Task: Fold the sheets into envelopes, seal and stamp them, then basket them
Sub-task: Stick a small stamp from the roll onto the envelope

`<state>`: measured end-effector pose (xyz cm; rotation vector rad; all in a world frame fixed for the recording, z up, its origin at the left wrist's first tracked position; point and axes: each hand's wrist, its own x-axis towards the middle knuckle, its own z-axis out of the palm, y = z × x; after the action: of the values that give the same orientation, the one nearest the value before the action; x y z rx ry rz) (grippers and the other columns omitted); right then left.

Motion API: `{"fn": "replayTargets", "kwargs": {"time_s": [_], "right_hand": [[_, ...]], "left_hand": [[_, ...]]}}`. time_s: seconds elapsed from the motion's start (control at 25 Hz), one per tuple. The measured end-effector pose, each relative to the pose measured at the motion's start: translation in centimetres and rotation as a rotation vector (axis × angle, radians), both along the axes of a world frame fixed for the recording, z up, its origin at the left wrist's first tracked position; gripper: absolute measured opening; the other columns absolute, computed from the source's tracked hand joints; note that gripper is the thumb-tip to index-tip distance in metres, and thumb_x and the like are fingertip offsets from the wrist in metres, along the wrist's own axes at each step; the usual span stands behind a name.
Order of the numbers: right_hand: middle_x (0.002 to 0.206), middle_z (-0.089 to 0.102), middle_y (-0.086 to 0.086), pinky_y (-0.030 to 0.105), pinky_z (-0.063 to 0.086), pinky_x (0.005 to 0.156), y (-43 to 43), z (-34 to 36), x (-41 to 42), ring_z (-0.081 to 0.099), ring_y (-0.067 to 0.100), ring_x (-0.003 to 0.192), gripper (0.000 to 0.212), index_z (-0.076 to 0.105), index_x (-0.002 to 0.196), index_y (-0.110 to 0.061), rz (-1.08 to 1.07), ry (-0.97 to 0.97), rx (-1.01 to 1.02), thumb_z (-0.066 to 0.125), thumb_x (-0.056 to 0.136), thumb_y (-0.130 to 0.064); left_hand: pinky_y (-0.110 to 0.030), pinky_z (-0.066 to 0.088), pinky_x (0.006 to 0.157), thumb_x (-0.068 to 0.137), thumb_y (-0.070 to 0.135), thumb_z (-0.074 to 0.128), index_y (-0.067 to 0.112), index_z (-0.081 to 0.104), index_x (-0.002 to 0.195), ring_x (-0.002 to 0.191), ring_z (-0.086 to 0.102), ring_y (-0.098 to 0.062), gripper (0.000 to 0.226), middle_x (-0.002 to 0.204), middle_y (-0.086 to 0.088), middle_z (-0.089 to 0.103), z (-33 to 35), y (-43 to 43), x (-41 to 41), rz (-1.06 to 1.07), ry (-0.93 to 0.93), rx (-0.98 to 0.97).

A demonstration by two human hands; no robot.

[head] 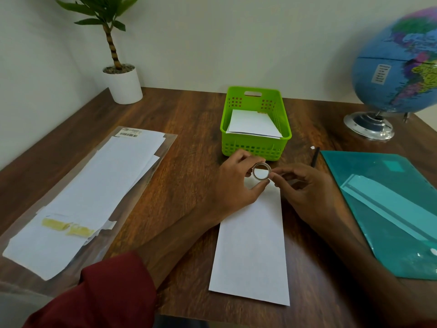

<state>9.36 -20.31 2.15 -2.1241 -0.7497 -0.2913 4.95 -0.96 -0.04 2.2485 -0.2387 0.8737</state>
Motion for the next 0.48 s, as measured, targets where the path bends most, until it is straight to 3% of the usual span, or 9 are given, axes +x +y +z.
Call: {"fn": "replayTargets", "kwargs": {"time_s": [0.08,0.24,0.32,0.48], "right_hand": [[0.103,0.075,-0.01,0.019,0.059,0.075,-0.06,-0.11,0.12,0.07,0.004,0.087,0.02,0.079,0.109,-0.021,0.0,-0.001,-0.003,0.072,0.092,-0.03],[0.102,0.072,-0.011,0.005,0.05,0.071,-0.16,0.12,0.6,0.064,-0.001,0.087,0.016,0.077,0.108,-0.021,-0.015,-0.019,-0.094,0.07,0.094,-0.028],[0.102,0.071,-0.01,0.005,0.047,0.07,-0.2,0.44,0.71,0.062,-0.001,0.087,0.015,0.075,0.108,-0.021,-0.031,-0.005,-0.108,0.068,0.096,-0.026],[0.1,0.07,-0.013,0.014,0.057,0.066,-0.21,0.77,0.33,0.066,-0.002,0.081,0.023,0.071,0.118,-0.02,0.037,0.151,0.0,0.057,0.101,-0.028]], "left_hand": [[-0.033,0.061,0.074,0.079,0.031,0.084,0.01,0.07,0.12,0.09,0.064,-0.017,0.048,0.108,-0.006,0.062,-0.02,0.15,0.03,0.001,0.009,0.024],[-0.033,0.061,0.075,0.079,0.03,0.084,0.01,0.071,0.12,0.091,0.063,-0.016,0.047,0.107,-0.005,0.063,0.31,0.12,-0.05,-0.01,0.004,0.033],[-0.028,0.061,0.077,0.079,0.029,0.084,0.009,0.071,0.12,0.093,0.063,-0.015,0.047,0.107,-0.006,0.063,0.42,0.03,-0.04,-0.026,-0.003,0.026],[-0.014,0.057,0.08,0.077,0.03,0.086,0.009,0.072,0.118,0.096,0.064,-0.014,0.048,0.107,-0.006,0.065,0.3,0.12,-0.01,-0.034,0.008,-0.018]]}}
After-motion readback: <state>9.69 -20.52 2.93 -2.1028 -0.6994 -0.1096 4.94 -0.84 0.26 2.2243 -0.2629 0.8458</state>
